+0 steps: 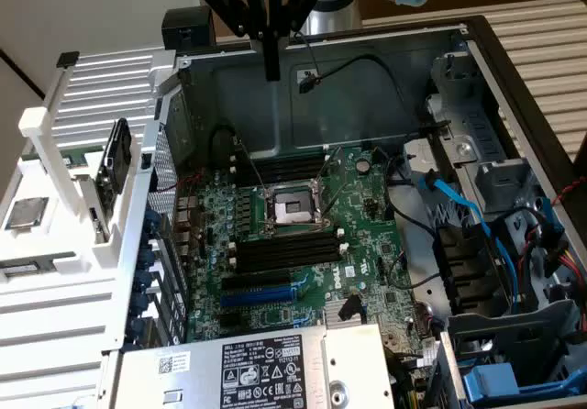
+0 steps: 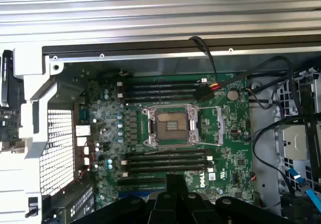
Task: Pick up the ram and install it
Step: 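Reach for the ram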
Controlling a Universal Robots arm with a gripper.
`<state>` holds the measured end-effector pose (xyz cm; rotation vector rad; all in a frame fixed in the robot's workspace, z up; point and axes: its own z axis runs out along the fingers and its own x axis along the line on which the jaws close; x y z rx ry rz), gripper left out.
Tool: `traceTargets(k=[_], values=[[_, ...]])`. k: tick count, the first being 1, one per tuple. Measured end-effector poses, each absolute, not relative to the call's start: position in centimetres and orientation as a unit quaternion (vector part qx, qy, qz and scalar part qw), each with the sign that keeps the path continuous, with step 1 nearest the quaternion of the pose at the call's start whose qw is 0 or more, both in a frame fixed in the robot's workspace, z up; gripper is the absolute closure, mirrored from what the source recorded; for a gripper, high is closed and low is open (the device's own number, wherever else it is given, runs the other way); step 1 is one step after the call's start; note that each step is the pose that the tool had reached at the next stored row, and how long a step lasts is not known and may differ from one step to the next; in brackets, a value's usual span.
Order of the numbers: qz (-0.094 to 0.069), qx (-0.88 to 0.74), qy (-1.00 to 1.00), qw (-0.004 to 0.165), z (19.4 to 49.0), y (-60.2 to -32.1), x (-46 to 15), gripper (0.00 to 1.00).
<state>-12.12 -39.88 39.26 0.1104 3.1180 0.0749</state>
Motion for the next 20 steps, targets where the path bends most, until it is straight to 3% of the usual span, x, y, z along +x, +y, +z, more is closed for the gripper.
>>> traceTargets(k=[14, 20], values=[[0.024, 0.035, 0.999, 0.010, 39.3, -39.9, -12.3, 0.89], [0.024, 0.035, 0.999, 0.010, 39.3, -39.9, -15.2, 0.89]])
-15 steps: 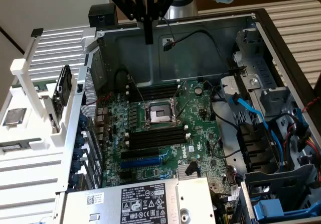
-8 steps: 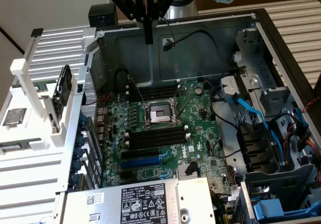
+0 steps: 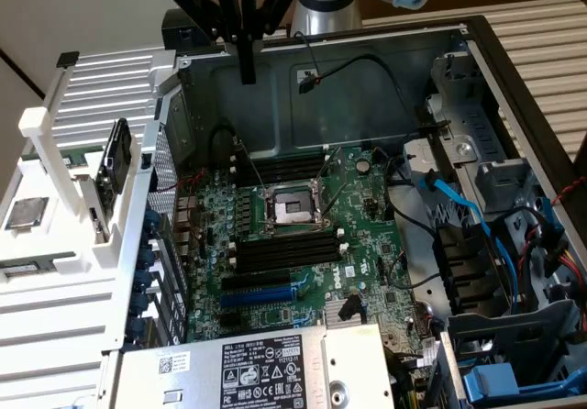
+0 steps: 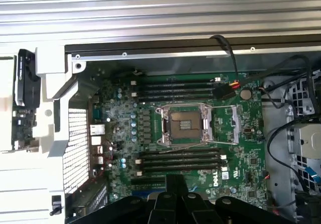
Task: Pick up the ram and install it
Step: 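Reach for the ram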
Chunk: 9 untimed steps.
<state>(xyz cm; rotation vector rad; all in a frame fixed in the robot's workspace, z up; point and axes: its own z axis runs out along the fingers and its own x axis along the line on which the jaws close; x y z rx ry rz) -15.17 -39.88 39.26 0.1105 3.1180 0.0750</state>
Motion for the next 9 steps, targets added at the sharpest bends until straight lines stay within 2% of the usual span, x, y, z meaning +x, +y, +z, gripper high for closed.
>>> traceTargets(k=[9], values=[[0.024, 0.035, 0.999, 0.010, 39.3, -39.9, -19.3, 0.89]])
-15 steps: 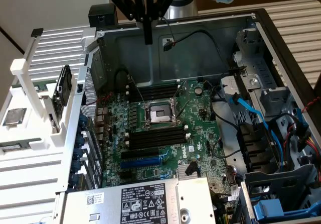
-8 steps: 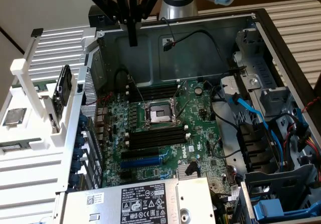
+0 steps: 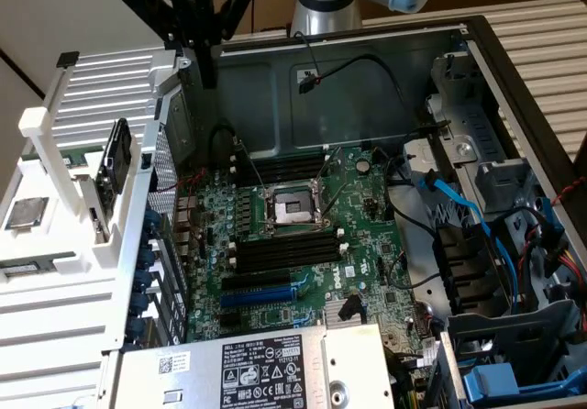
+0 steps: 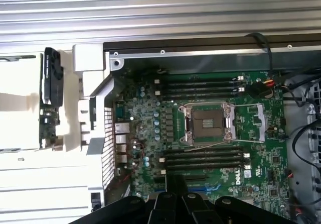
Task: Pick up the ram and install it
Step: 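Reach for the ram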
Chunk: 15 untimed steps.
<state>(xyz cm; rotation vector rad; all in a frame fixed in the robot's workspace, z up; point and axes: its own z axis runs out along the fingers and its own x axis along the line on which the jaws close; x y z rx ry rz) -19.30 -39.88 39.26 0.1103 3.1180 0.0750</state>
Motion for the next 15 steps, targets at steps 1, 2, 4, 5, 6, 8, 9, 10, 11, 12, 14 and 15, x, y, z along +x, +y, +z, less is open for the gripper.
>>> traceTargets(k=[1, 2, 4, 5, 6, 8, 9, 10, 11, 12, 14, 15], values=[[0.024, 0.035, 0.999, 0.010, 39.3, -39.9, -19.7, 0.89], [0.024, 0.035, 0.999, 0.010, 39.3, -39.9, -20.2, 0.89], [0.024, 0.035, 0.999, 0.010, 39.3, -39.9, -21.1, 0.89], [0.024, 0.035, 0.999, 0.010, 39.3, -39.9, -21.6, 0.89], [0.024, 0.035, 0.999, 0.010, 39.3, -39.9, -22.0, 0.89], [0.024, 0.035, 0.999, 0.010, 39.3, -39.9, -23.0, 0.89], [0.024, 0.035, 0.999, 0.010, 39.3, -39.9, -23.4, 0.89], [0.024, 0.035, 0.999, 0.010, 39.3, -39.9, -23.9, 0.89], [0.024, 0.035, 0.999, 0.010, 39.3, -39.9, -24.8, 0.89], [0.024, 0.035, 0.999, 0.010, 39.2, -39.9, -25.2, 0.89], [0.024, 0.035, 0.999, 0.010, 39.2, -39.9, -26.1, 0.89], [0.024, 0.035, 0.999, 0.010, 39.2, -39.9, -26.6, 0.89]])
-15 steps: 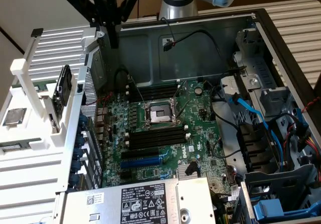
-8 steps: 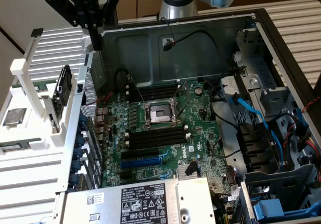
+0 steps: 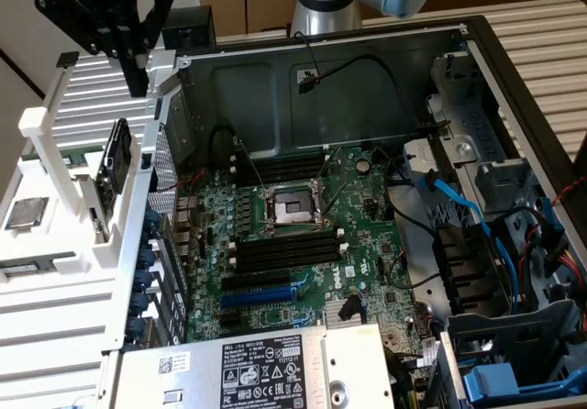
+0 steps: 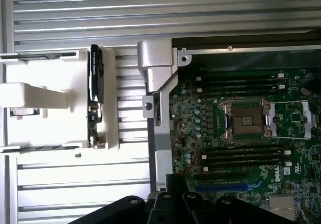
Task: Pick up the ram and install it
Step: 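Reach for the ram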
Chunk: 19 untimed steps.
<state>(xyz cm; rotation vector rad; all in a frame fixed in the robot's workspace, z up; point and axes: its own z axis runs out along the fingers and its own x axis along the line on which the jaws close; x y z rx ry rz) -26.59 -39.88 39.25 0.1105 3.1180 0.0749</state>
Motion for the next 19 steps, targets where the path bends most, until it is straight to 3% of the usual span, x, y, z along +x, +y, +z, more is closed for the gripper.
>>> traceTargets(k=[19], values=[[0.024, 0.035, 0.999, 0.010, 39.2, -39.9, -36.2, 0.89]])
